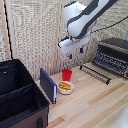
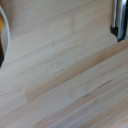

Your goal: With care, position your gripper close to the oven tray handle. Make sure to grip the handle tightly. Delicately and attentively pull the tray out from the oven.

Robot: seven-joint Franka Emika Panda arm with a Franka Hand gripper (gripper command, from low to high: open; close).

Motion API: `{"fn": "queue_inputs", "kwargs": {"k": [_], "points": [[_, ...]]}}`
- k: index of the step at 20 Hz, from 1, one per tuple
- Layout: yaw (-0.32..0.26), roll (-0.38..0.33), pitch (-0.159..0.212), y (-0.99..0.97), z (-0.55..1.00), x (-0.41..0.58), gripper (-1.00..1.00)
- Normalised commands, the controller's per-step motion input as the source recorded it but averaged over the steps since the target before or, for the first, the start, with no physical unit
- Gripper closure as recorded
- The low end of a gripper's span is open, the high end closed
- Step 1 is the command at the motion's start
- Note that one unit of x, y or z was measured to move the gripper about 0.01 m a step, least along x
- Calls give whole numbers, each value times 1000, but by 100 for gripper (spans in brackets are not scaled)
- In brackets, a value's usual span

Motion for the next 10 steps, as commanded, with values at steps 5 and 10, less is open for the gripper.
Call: {"fn": "queue_inputs", "kwargs": {"k": [5, 10], "points": [[159, -240, -61, -304, -8, 0, -100], [110, -298, -44, -377, 0, -23, -100]]}}
